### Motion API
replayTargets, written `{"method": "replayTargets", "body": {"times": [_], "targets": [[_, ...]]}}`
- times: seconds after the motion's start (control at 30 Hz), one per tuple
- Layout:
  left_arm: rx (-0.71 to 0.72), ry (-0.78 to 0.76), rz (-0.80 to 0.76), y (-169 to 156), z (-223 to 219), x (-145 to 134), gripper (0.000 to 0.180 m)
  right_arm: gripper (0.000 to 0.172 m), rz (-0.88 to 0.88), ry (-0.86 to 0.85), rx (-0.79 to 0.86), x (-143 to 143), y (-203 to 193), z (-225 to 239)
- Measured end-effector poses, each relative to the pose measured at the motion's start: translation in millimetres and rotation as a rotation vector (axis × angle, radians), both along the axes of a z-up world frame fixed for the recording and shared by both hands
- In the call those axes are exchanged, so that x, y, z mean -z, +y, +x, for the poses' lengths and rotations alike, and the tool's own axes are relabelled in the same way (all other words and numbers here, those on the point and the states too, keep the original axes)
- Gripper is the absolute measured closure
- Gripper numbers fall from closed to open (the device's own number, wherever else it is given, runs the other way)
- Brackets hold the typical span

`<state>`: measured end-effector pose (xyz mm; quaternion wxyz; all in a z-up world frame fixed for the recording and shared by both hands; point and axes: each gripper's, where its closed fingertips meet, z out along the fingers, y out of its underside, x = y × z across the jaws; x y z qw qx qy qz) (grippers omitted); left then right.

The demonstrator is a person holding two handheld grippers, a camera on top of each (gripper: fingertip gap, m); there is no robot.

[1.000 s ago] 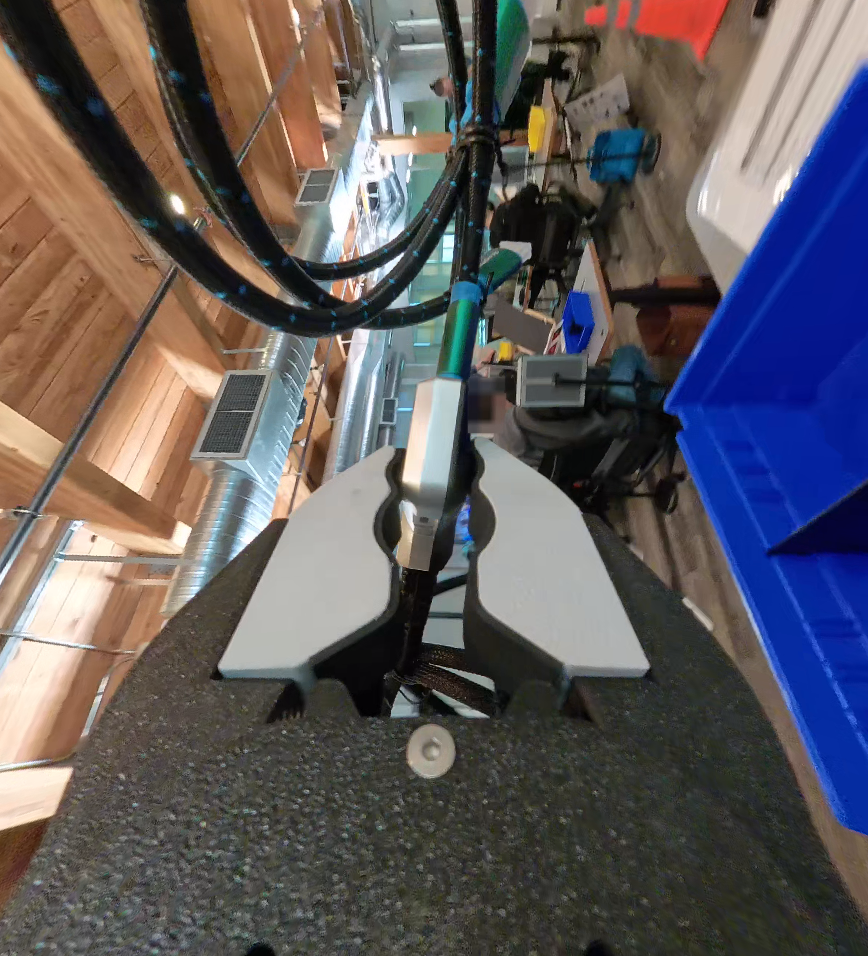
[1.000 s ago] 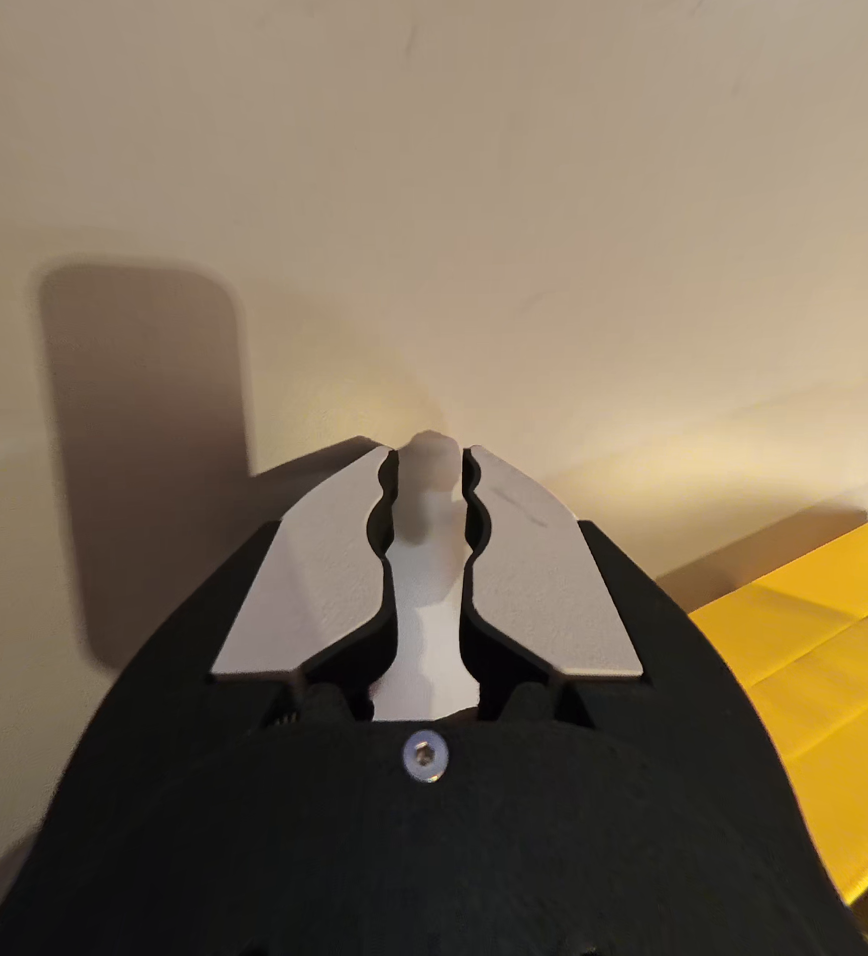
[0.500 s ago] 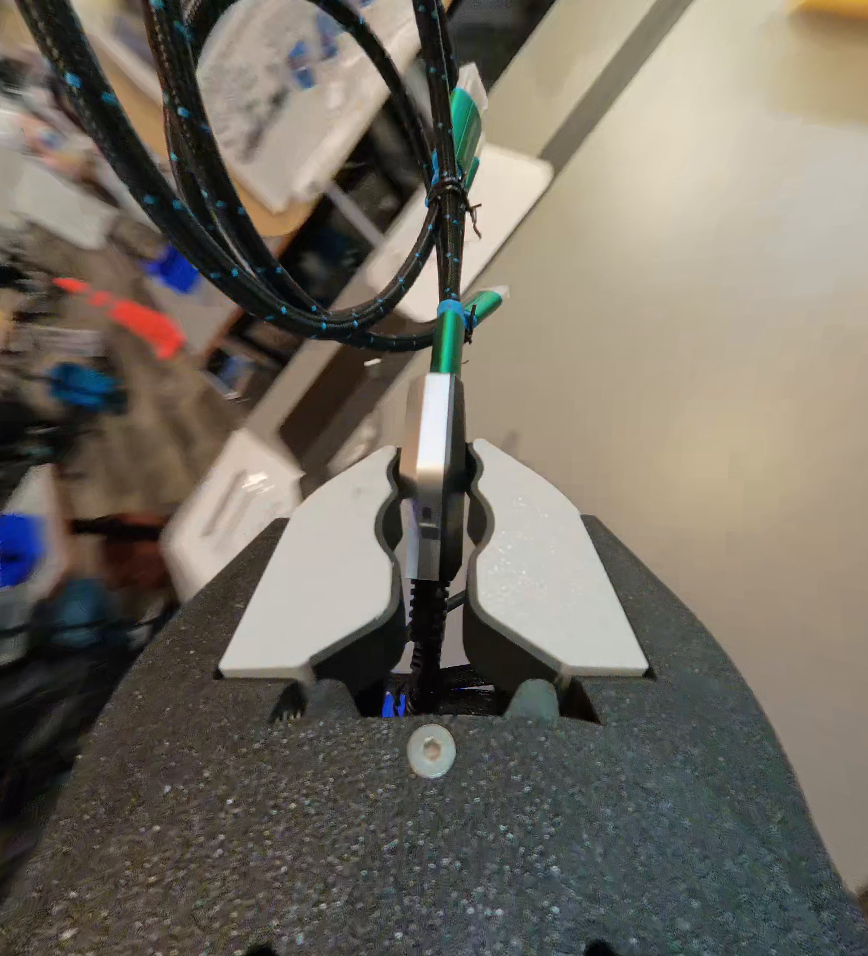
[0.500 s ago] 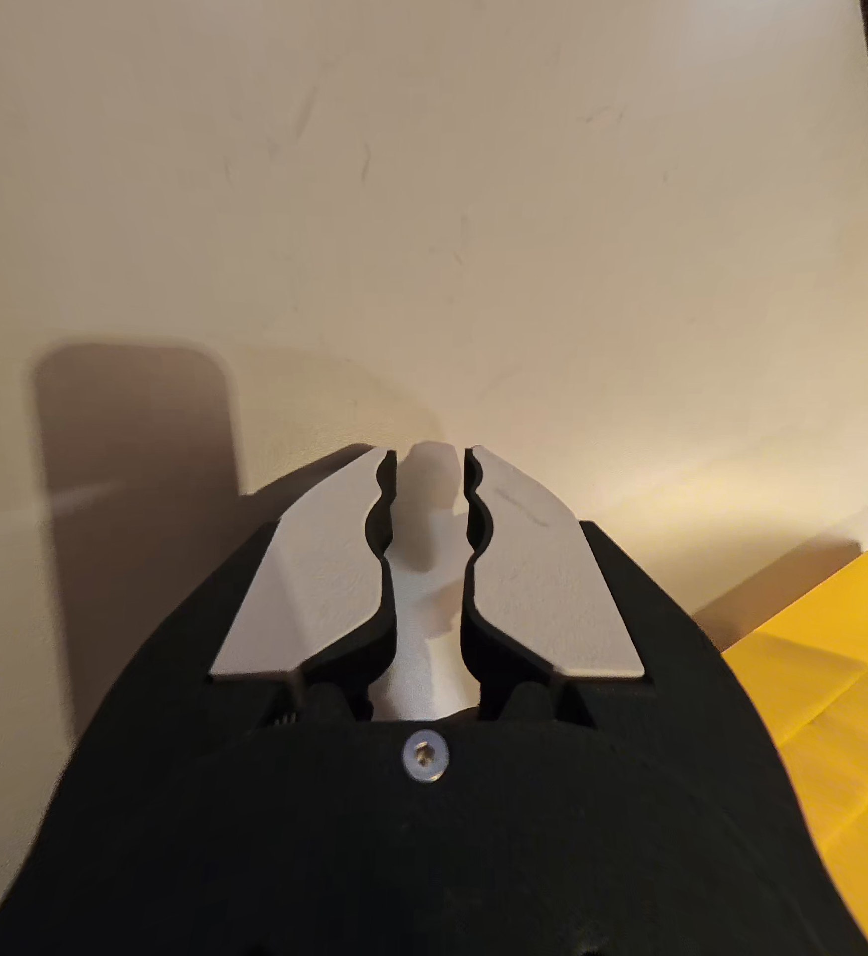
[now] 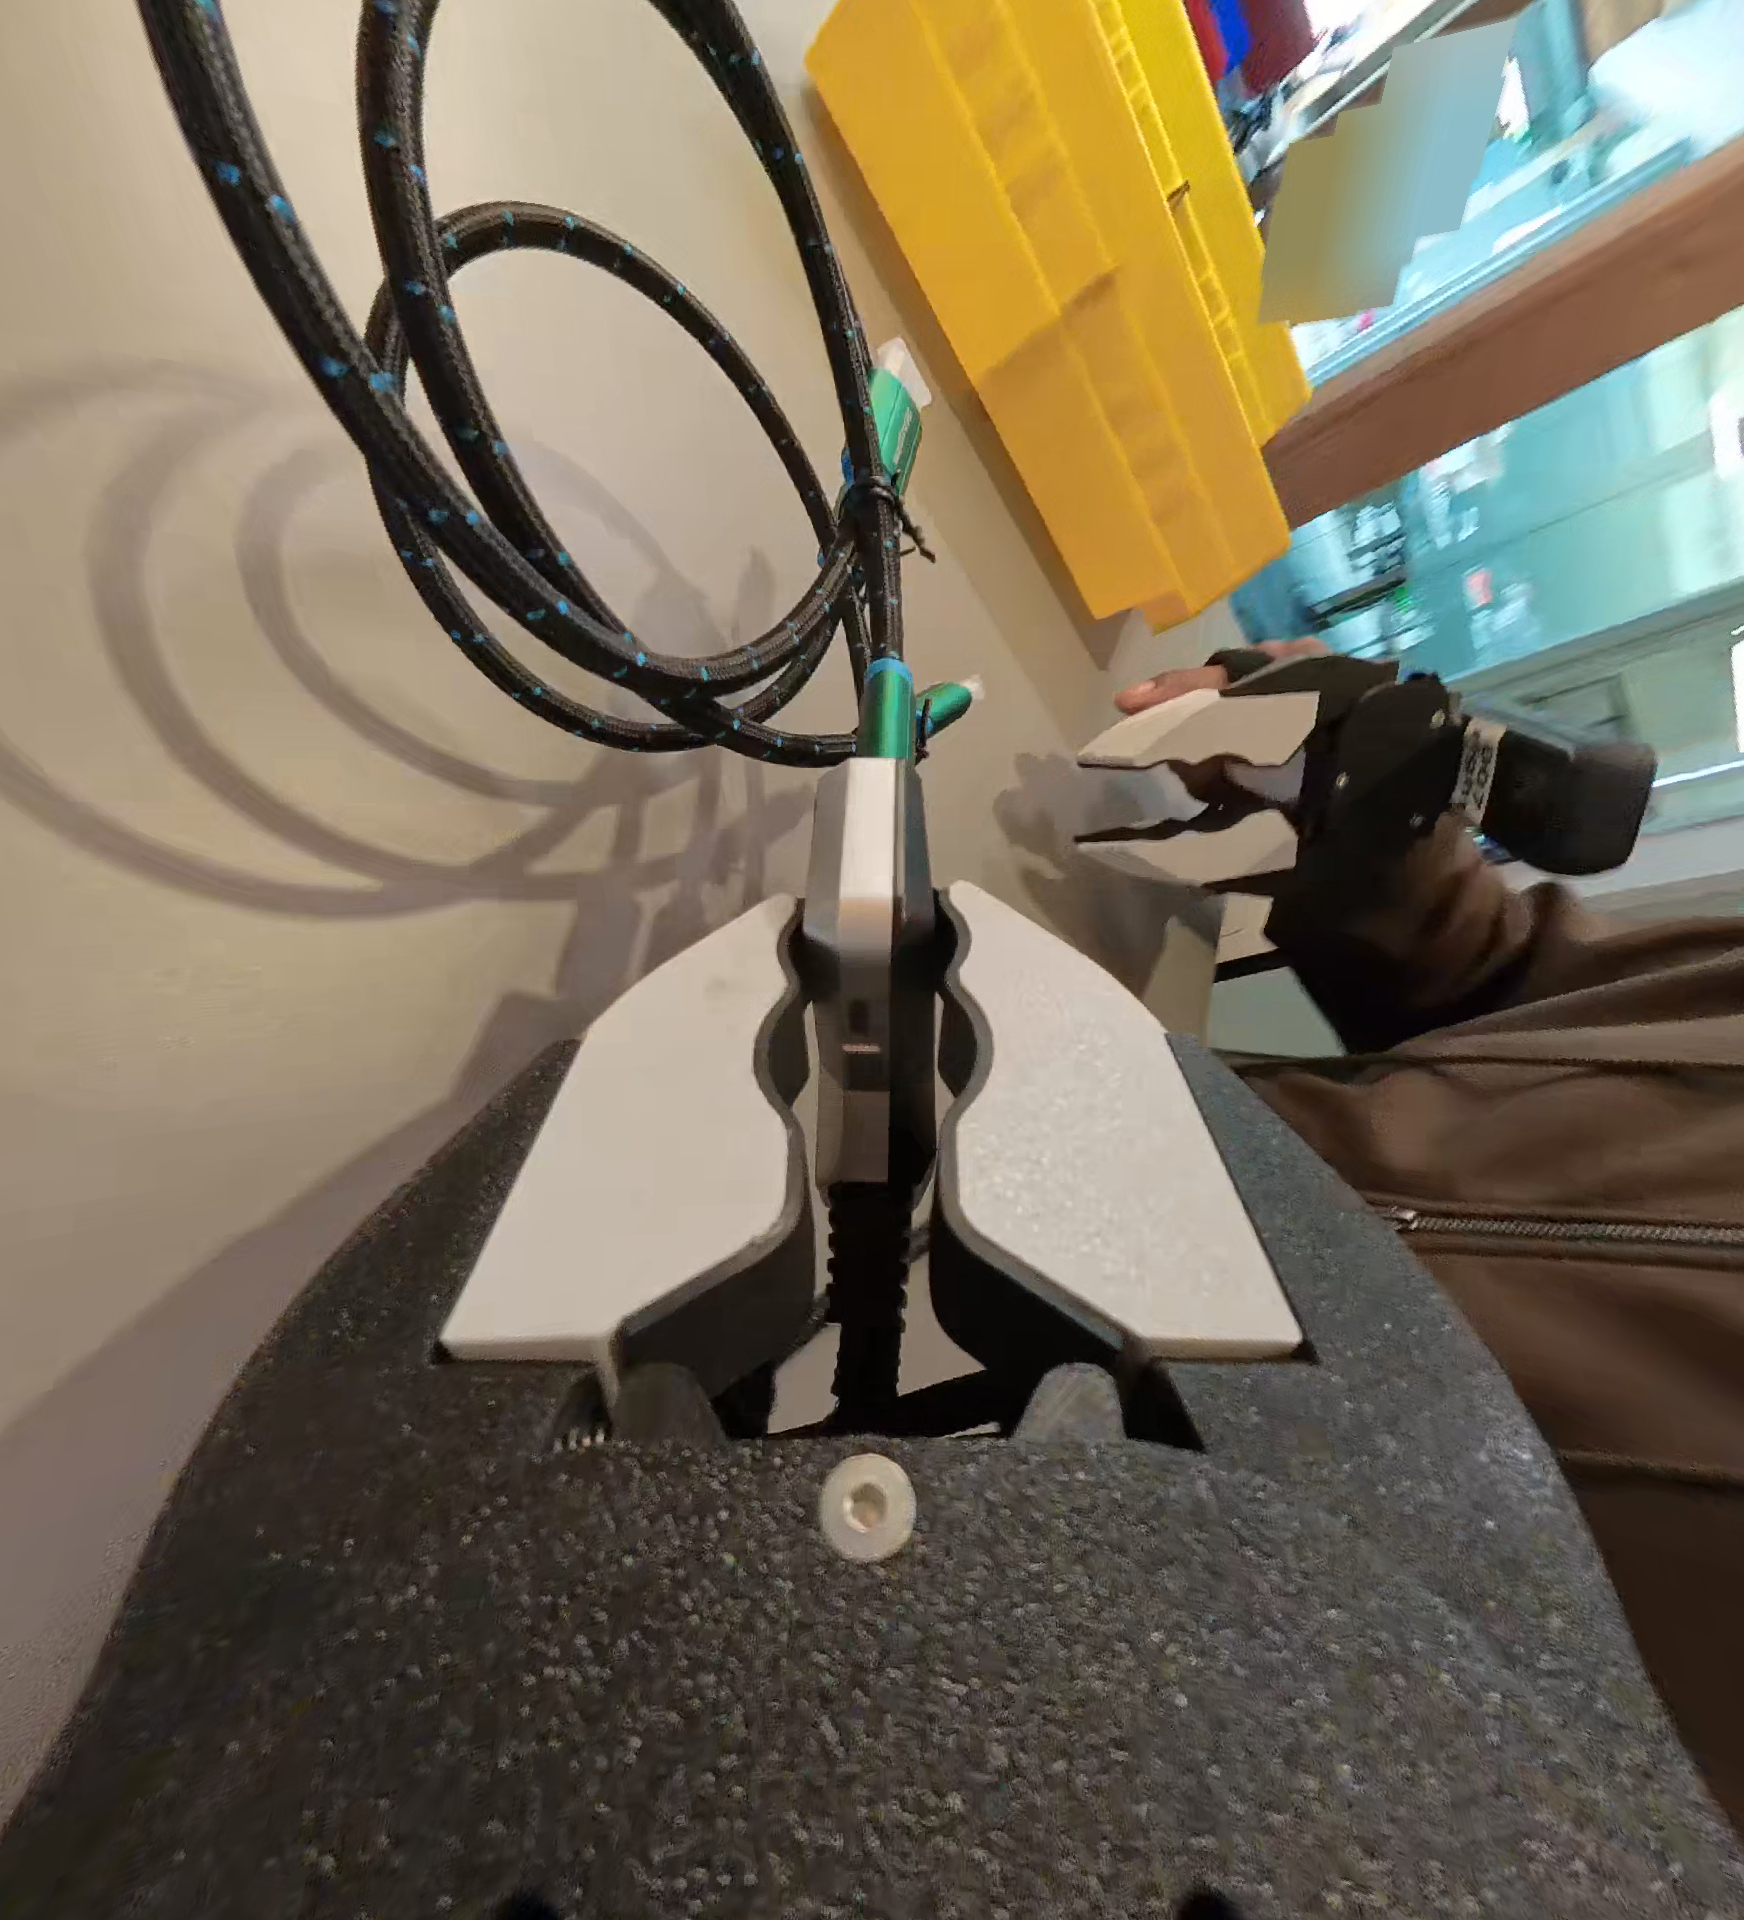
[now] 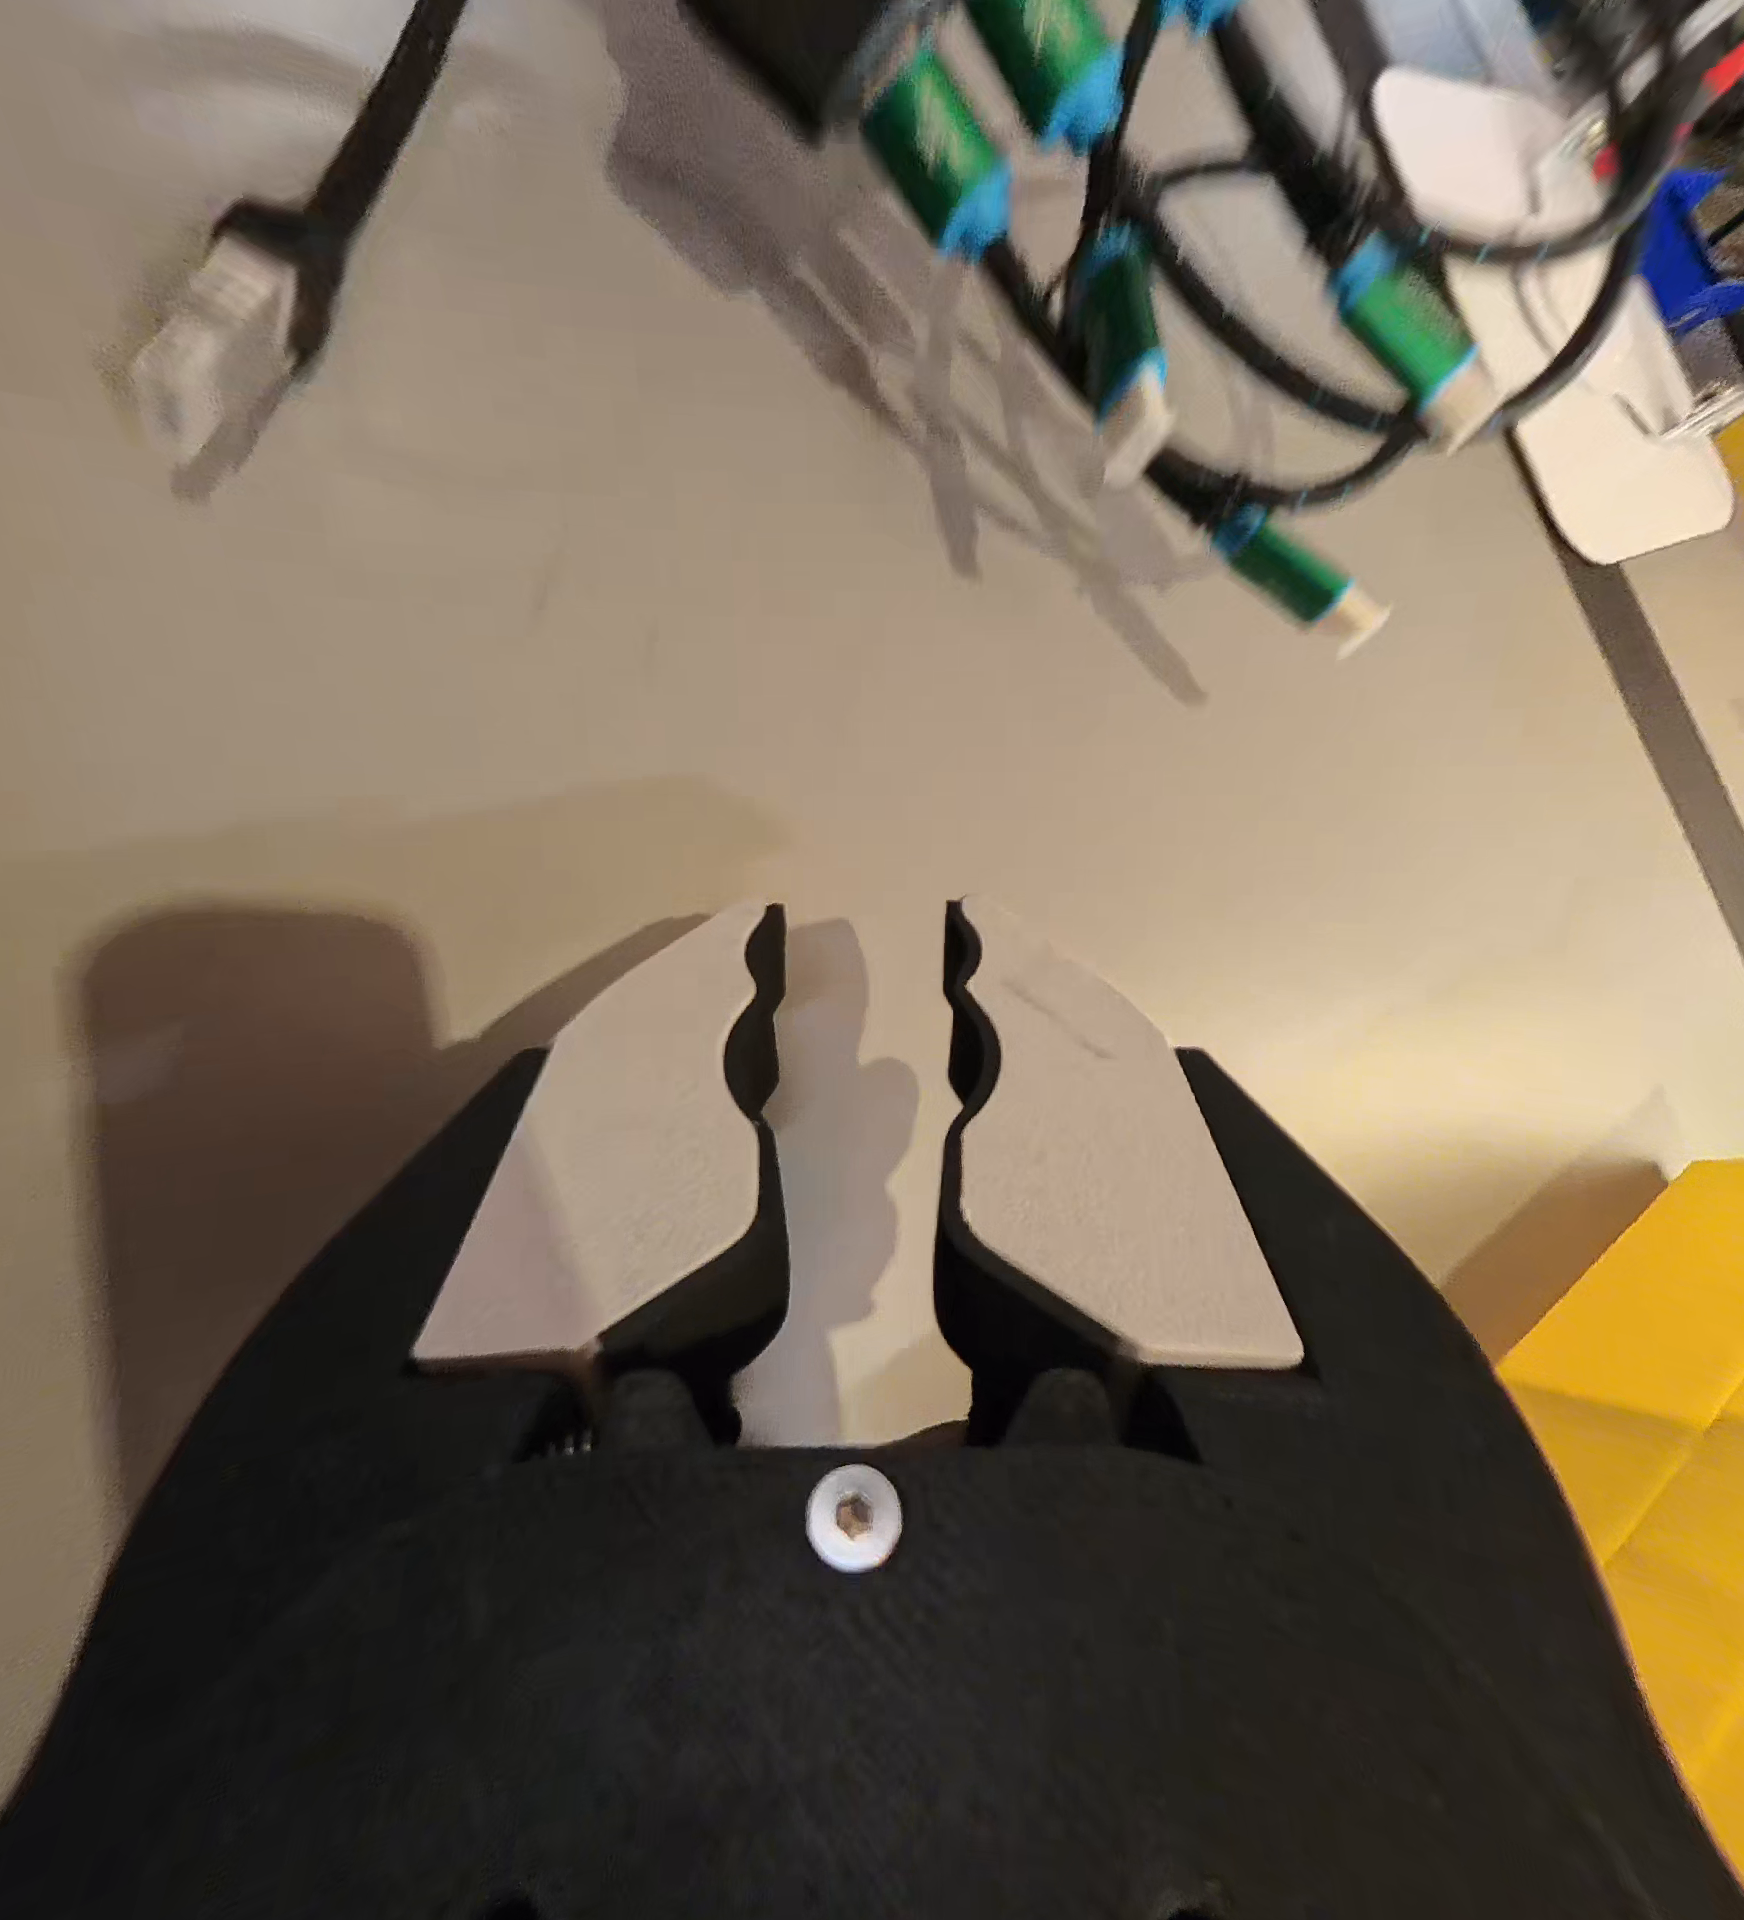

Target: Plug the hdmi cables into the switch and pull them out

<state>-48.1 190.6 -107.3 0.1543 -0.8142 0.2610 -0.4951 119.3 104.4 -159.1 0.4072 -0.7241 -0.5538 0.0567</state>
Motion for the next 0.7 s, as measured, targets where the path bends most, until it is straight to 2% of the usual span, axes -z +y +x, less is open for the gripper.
{"method": "replayTargets", "body": {"times": [0.17, 0.23, 0.3, 0.4, 0.47, 0.57, 0.63, 0.7], "targets": [[-0.008, -0.087, -0.167, 8, 14, 37, 0.16, 0.14, 0.055, 0.037, -0.017, -7, 16, -29], [-0.003, -0.131, -0.209, 10, 17, 43, 0.159, 0.14, 0.055, 0.04, -0.036, -5, 21, -42], [0.007, -0.147, -0.224, 13, 16, 47, 0.158, 0.138, 0.043, 0.034, -0.059, 0, 25, -54], [0.021, -0.086, -0.168, 21, 7, 55, 0.145, 0.136, 0.01, 0.038, -0.082, 3, 27, -73], [-0.015, -0.062, -0.073, 36, -4, 48, 0.134, 0.135, -0.003, 0.046, -0.103, 3, 24, -85], [-0.104, -0.011, 0.118, 62, -35, 23, 0.13, 0.135, -0.042, 0.01, -0.14, 12, 16, -96], [-0.165, -0.01, 0.285, 73, -57, -9, 0.131, 0.135, -0.079, -0.031, -0.176, 22, 5, -100], [-0.19, -0.022, 0.462, 70, -73, -46, 0.132, 0.138, -0.108, -0.042, -0.226, 27, -10, -110]]}}
